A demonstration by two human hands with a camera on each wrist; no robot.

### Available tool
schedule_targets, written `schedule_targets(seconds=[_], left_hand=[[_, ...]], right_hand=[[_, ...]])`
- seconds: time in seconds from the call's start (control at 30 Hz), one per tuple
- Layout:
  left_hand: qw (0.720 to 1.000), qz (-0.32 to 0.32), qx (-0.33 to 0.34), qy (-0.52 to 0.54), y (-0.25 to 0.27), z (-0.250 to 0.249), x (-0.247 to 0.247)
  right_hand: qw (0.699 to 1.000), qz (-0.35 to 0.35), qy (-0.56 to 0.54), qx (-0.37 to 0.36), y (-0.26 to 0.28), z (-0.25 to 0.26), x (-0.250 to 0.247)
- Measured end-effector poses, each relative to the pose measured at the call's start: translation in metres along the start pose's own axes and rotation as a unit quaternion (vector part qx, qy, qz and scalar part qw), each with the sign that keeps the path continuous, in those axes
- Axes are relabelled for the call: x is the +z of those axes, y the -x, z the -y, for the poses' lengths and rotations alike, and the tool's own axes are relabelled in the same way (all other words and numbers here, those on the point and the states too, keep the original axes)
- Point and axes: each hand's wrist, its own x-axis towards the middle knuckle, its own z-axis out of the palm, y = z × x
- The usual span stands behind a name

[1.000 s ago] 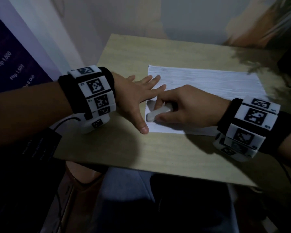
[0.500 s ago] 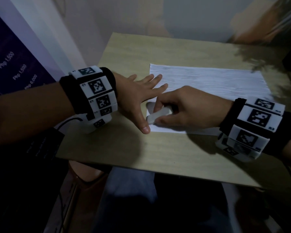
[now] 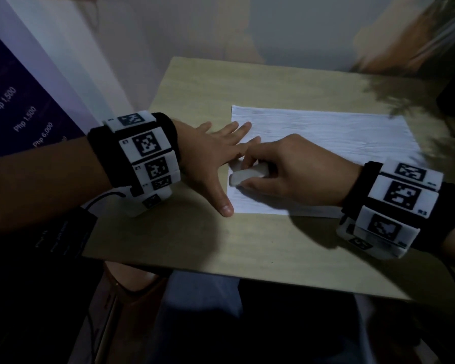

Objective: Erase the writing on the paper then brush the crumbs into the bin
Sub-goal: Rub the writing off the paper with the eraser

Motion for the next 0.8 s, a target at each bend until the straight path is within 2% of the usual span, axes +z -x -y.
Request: schedule_targets(seconds=[0.1,0.27,0.37,0.53,0.7,0.8], left_hand=[[1.000,-0.002,-0.003,-0.009,0.000,0.000,0.002],[1.000,0.018,0.009,0.004,0.001,0.001,-0.005],[0.999,0.028,0.016,0.020,0.001,0.003,-0.007],[0.999,0.023,0.031,0.035,-0.002,0.010,-0.006],[0.999,0.019,0.027,0.022,-0.002,0.010,-0.005],[0.999,0.027,0.018,0.012,-0.004,0.010,-0.005]], right_hand=[[0.999,0.041,-0.014,0.001,0.002,0.002,-0.002],[0.999,-0.013,0.032,0.024,-0.003,-0.005,-0.001],[1.000,-0.011,0.005,0.013,-0.001,-0.001,-0.002],[0.997,-0.048,-0.044,0.030,0.000,0.001,-0.004],[0.999,-0.032,-0.031,0.009,0.000,0.001,-0.001],[1.000,0.017,-0.023,-0.002,0.002,0.004,-0.003]])
